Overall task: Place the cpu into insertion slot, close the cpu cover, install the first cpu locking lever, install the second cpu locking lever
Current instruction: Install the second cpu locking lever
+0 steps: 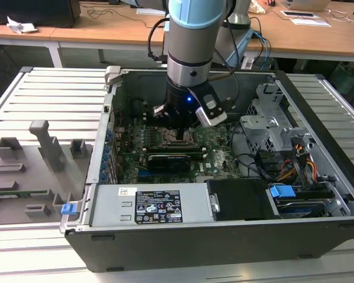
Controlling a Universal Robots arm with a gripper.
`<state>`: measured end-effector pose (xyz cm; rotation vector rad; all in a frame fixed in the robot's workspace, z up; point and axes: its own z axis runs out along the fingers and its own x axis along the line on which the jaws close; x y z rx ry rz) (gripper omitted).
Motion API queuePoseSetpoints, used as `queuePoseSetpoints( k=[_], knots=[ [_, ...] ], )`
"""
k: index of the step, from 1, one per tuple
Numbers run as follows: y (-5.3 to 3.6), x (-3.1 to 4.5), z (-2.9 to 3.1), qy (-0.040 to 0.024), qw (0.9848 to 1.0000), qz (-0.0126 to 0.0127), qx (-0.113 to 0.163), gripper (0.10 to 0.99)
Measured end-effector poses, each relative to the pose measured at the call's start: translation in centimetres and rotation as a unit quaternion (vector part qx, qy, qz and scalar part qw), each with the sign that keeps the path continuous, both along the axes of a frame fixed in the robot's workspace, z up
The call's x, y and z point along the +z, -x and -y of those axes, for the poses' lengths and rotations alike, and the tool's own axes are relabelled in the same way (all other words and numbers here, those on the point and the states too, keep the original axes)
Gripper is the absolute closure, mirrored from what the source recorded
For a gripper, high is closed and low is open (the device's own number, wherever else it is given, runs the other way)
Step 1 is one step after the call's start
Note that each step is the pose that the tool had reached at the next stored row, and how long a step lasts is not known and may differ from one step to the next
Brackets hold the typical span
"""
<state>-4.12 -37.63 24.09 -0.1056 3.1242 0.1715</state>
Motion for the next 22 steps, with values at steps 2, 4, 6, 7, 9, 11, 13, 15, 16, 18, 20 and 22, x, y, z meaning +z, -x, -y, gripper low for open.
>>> queuePoseSetpoints(
  k=[2, 4, 6, 7, 9, 11, 13, 15, 16, 18, 20, 22],
  knots=[
    [1.01, -0.33, 0.0, -0.0008, 1.0, 0.0, 0.0, 0.98],
    [1.23, -0.7, 0.01, -0.0009, 1.0, 0.0, 0.001, 0.98],
    [1.26, -1.15, 0.0, -0.0014, 1.0, 0.0, 0.002, 0.98],
    [1.27, -1.2, 0.1, -0.0045, 1.0, -0.0001, 0.002, 0.98],
    [1.46, -1.22, 0.29, -0.0165, 0.9999, 0.0, 0.002, 0.98],
    [1.72, -1.23, 0.43, -0.0231, 0.9997, 0.0, 0.002, 0.98],
    [2.02, -1.3, 0.7, -0.0291, 0.9996, 0.0001, 0.002, 0.98],
    [2.23, -1.39, 1.21, -0.0304, 0.9995, 0.0, 0.002, 0.98],
    [2.32, -1.42, 1.38, -0.0312, 0.9995, 0.0, 0.002, 0.98],
    [2.52, -1.45, 1.52, -0.0324, 0.9995, 0.0, 0.002, 0.98],
    [2.99, -1.49, 1.62, -0.0343, 0.9994, 0.0001, 0.002, 0.98],
    [3.27, -1.63, 1.68, -0.0374, 0.9993, 0.0, 0.002, 0.98]
  ],
)
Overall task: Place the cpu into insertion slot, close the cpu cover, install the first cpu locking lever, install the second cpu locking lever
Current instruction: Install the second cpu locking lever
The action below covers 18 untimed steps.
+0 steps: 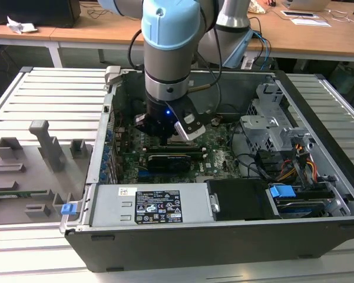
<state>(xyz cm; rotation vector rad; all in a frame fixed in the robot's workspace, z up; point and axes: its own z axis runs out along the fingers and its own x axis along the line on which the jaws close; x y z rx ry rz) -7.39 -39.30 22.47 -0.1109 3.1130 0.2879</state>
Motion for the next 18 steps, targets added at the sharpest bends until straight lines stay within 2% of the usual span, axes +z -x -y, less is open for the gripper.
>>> queuePoseSetpoints(
  k=[1, 7, 8, 9, 10, 11, 18],
  knots=[
    [0.03, -0.4, 0.0, -0.0014, 1.0, 0.0, 0.0, 0.98],
    [0.03, -1.3, 0.06, -0.008, 1.0, 0.0001, 0.0, 0.98],
    [0.04, -1.87, 0.1, -0.011, 0.9999, 0.0, 0.0, 0.98],
    [0.04, -2.14, 0.1, -0.022, 0.9998, 0.0, 0.0, 0.98],
    [0.04, -2.35, 0.12, -0.0292, 0.9996, 0.0, 0.001, 0.98],
    [0.04, -2.44, 0.12, -0.0328, 0.9995, -0.0001, 0.001, 0.98],
    [0.09, -2.78, 0.12, -0.0469, 0.9989, -0.0001, 0.002, 0.98]
  ],
)
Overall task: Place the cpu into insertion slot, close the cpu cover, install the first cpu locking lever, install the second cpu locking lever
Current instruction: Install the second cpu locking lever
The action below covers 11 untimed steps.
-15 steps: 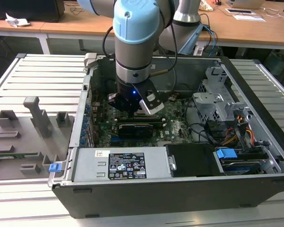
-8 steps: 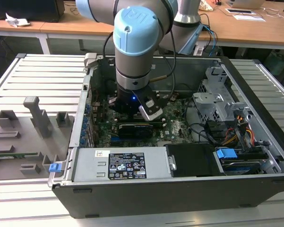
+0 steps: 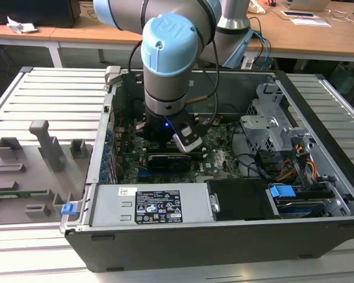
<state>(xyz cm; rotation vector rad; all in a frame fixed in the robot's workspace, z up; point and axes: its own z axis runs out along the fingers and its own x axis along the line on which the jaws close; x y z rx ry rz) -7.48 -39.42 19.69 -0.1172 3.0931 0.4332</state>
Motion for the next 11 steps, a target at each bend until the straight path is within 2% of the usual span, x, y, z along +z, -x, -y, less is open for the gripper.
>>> queuePoseSetpoints(
  k=[2, 5, 8, 11],
  knots=[
    [0.12, -0.07, 0.0, -0.0038, 1.0, 0.0, 0.0, 0.98],
    [0.17, -0.02, 0.02, -0.004, 1.0, 0.0, 0.0, 0.98],
    [0.18, 0.61, 0.01, -0.004, 1.0, 0.0, 0.0, 0.98],
    [0.18, 0.86, 0.01, -0.004, 1.0, 0.0, 0.0, 0.98]
  ],
)
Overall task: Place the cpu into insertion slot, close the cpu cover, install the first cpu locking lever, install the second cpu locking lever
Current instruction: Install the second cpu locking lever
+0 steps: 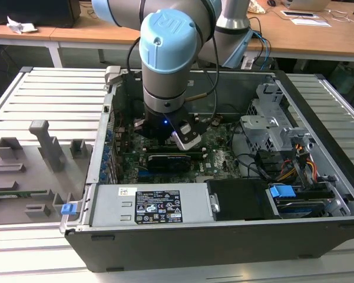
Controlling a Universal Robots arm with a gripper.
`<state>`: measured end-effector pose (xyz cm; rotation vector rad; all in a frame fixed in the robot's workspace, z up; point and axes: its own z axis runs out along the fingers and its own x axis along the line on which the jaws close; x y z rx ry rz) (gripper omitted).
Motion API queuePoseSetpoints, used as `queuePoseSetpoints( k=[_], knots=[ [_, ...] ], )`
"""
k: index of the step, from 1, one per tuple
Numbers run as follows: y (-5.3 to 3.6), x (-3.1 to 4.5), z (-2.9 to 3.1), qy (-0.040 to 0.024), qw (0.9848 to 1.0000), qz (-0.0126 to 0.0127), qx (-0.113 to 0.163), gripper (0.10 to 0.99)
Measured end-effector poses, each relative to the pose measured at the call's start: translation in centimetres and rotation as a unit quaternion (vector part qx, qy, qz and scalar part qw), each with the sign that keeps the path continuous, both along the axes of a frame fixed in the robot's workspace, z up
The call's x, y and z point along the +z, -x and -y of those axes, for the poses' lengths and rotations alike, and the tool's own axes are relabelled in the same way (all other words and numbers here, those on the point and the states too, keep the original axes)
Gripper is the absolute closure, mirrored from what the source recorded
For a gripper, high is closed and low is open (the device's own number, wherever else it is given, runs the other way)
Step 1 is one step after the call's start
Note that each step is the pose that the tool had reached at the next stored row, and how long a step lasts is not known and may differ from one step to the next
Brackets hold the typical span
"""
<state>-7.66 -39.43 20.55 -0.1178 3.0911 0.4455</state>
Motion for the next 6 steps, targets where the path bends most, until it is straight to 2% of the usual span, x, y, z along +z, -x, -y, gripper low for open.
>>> queuePoseSetpoints(
  k=[6],
  knots=[
    [0.0, 0.43, 0.0, 0.0, 1.0, 0.0, 0.0, 0.98]
  ],
)
